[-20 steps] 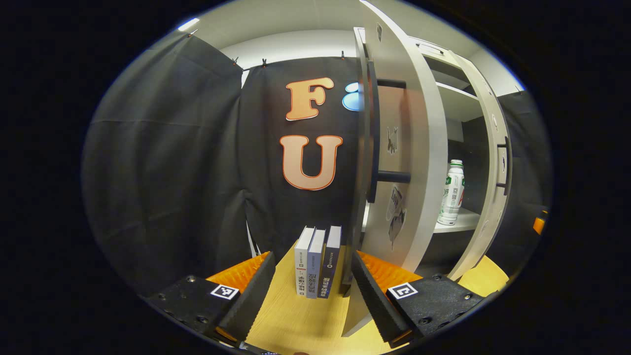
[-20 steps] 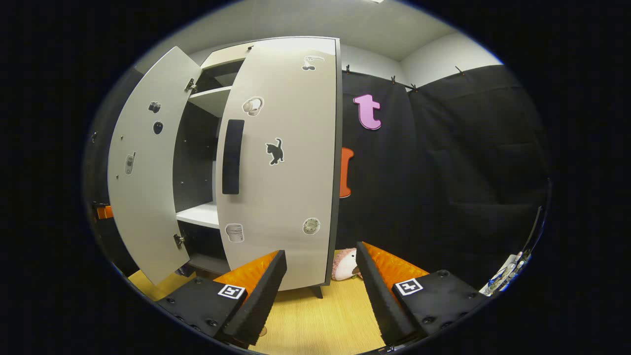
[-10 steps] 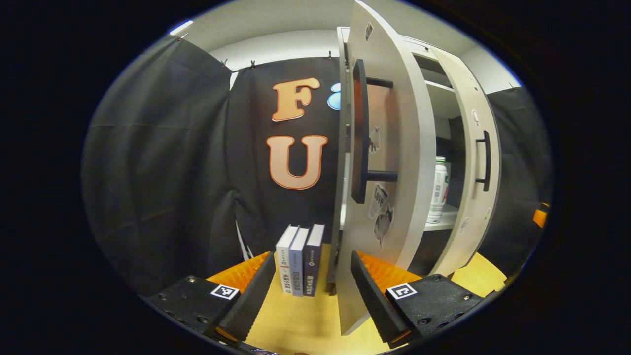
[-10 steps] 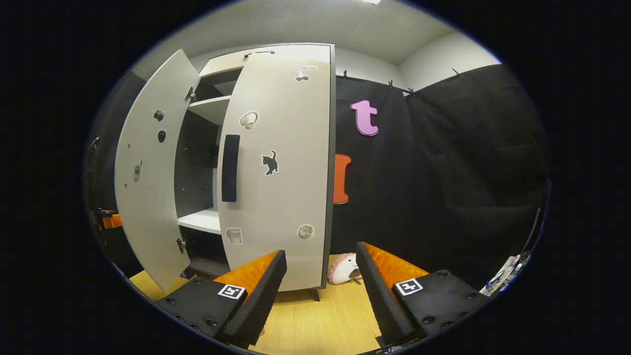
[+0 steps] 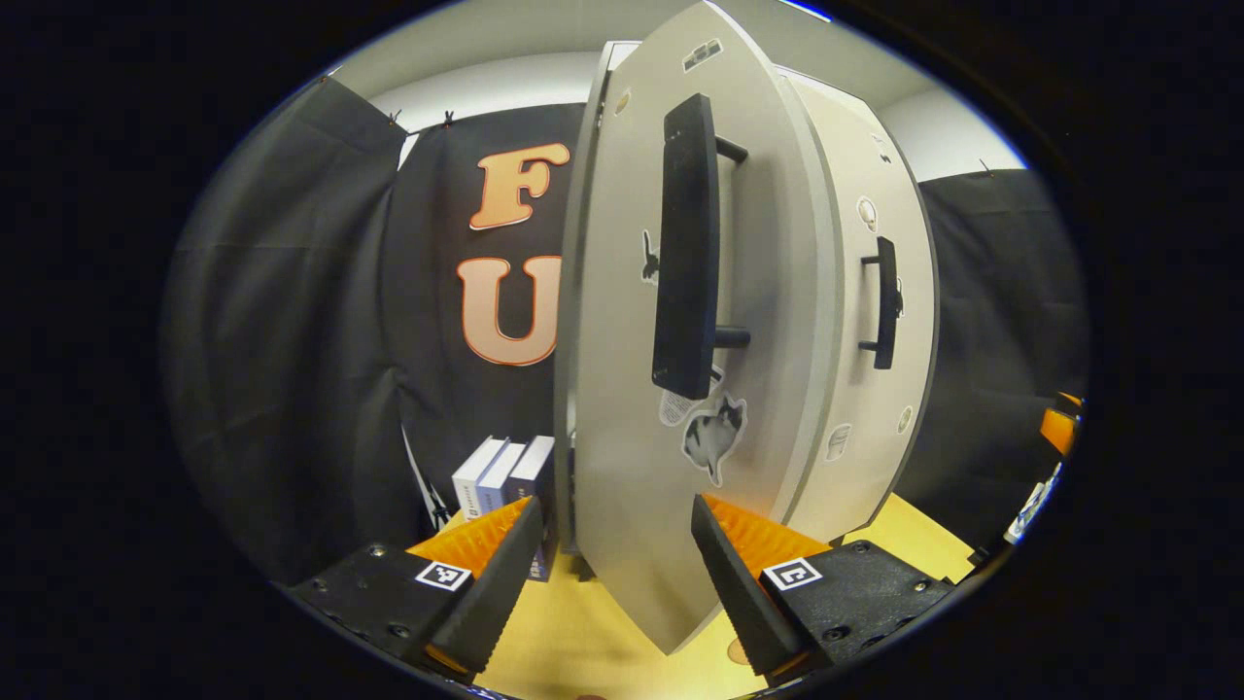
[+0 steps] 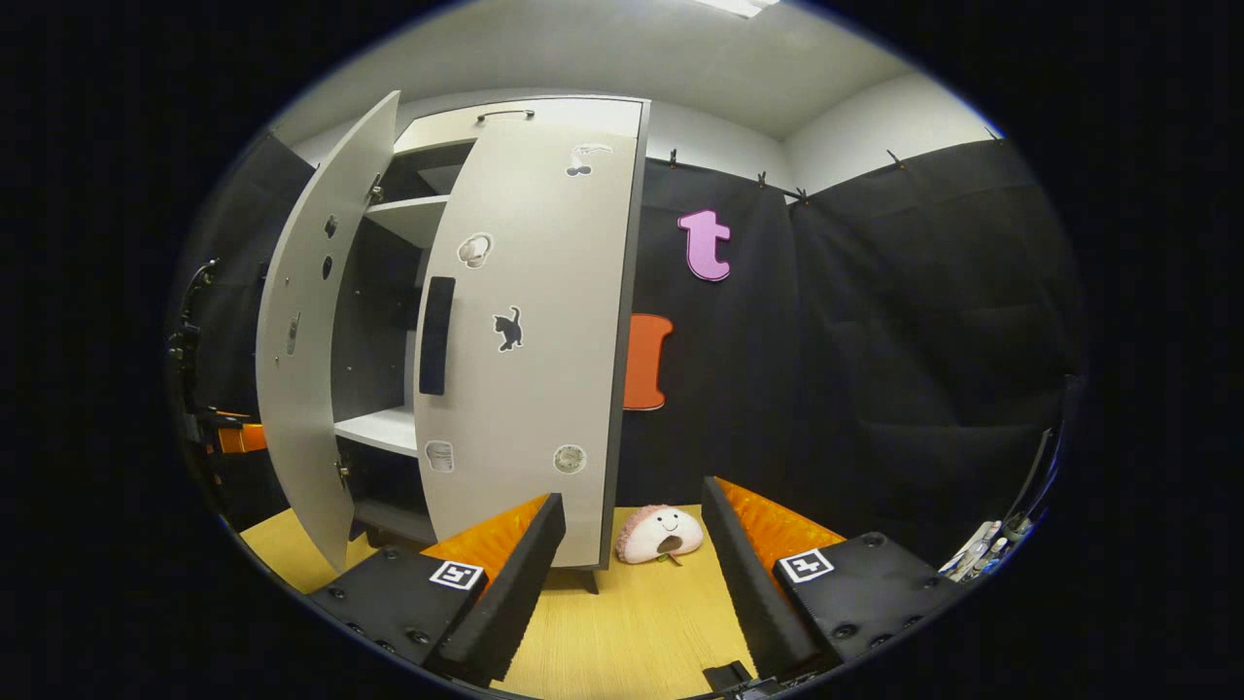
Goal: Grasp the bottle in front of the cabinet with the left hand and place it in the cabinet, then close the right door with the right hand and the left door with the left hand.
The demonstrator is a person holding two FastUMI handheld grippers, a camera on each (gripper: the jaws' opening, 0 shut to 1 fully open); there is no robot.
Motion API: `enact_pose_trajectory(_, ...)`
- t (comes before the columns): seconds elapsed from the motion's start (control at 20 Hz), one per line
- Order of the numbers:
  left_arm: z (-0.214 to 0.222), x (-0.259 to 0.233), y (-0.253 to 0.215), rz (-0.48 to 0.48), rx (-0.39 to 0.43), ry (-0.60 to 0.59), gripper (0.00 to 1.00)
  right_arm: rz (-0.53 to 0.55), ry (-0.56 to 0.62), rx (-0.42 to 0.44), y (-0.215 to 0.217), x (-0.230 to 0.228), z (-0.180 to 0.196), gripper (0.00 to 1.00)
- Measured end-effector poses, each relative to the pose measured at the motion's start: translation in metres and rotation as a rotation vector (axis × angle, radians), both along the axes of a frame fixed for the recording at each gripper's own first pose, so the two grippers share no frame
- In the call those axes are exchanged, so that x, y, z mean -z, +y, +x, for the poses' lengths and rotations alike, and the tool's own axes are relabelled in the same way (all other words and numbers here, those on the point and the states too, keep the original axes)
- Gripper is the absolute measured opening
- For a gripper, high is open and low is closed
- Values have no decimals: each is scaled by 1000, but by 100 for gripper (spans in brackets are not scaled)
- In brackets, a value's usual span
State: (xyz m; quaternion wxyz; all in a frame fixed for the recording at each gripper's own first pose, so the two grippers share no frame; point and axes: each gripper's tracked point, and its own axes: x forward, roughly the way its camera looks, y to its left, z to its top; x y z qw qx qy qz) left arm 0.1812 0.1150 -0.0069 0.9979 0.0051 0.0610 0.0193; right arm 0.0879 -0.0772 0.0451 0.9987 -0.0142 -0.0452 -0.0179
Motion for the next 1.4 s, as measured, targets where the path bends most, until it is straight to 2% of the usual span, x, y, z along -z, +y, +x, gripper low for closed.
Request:
enact_pose_trajectory(0.1,12,7,-13,-7,18,15,95,-4,-6,18,-12,-1,-3,95)
enact_pose_trajectory(0.25,31,12,-45,-27,69,20,94,-5,-6,39,-26,-4,-6,94)
enact_pose_trajectory(0.5,76,13,-71,5,79,13,94,-6,1,66,-46,-2,-5,94)
enact_pose_trajectory(0.6,87,12,-72,15,67,15,94,-3,1,71,-50,-2,-3,94)
enact_pose_trajectory(0.65,91,12,-72,13,63,15,93,-1,1,73,-51,-1,-1,88)
enact_pose_trajectory(0.7,96,14,-71,8,62,17,91,2,2,73,-52,0,-1,88)
enact_pose_trajectory(0.75,101,15,-72,5,60,19,94,4,4,73,-53,1,2,88)
enact_pose_trajectory(1.1,122,14,-84,37,60,19,94,5,19,60,-50,6,20,88)
enact_pose_trajectory(1.15,125,14,-85,37,61,20,94,4,23,59,-51,7,23,94)
enact_pose_trajectory(1.3,133,14,-86,39,67,21,94,5,34,51,-50,9,31,94)
enact_pose_trajectory(1.35,136,14,-87,39,68,23,94,6,35,45,-49,8,35,88)
enact_pose_trajectory(1.4,138,14,-88,40,68,24,94,6,35,41,-48,9,38,88)
